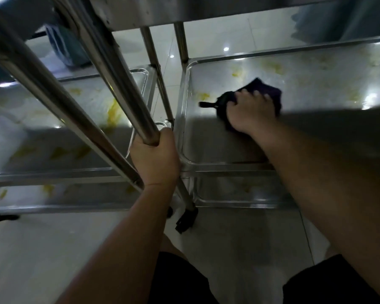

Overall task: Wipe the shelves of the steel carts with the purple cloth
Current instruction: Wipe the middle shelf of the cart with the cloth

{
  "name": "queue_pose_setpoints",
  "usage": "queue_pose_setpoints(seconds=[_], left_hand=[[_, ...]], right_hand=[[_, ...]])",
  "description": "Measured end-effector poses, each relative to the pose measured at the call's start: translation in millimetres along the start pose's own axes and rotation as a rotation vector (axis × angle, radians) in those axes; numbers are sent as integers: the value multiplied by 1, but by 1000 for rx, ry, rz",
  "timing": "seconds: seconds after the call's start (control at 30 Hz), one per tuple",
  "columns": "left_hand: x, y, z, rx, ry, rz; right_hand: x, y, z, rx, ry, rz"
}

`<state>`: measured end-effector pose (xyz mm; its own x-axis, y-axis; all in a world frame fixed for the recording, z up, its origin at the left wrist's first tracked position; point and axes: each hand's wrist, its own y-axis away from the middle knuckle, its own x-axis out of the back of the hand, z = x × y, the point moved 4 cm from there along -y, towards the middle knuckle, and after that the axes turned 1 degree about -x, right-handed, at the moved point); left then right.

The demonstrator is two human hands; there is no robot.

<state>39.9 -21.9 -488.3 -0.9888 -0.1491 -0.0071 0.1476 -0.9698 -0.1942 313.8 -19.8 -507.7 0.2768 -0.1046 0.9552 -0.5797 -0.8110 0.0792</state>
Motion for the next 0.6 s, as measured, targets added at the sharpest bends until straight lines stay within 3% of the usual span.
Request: queue_pose_setpoints(seconds=[0.17, 0.33, 0.43, 0.6], left_hand=[[1, 1, 4, -28, -28, -7], [2, 1, 6, -49, -83, -28], [3, -1, 1, -11, -125, -24], [4, -5, -4, 25, -141, -16]], right_hand=[[-40, 26, -116, 385, 1, -205], [-47, 97, -101, 638, -7, -277], [-35, 125, -72, 608, -56, -272], [-15, 138, -1, 413, -2, -104]])
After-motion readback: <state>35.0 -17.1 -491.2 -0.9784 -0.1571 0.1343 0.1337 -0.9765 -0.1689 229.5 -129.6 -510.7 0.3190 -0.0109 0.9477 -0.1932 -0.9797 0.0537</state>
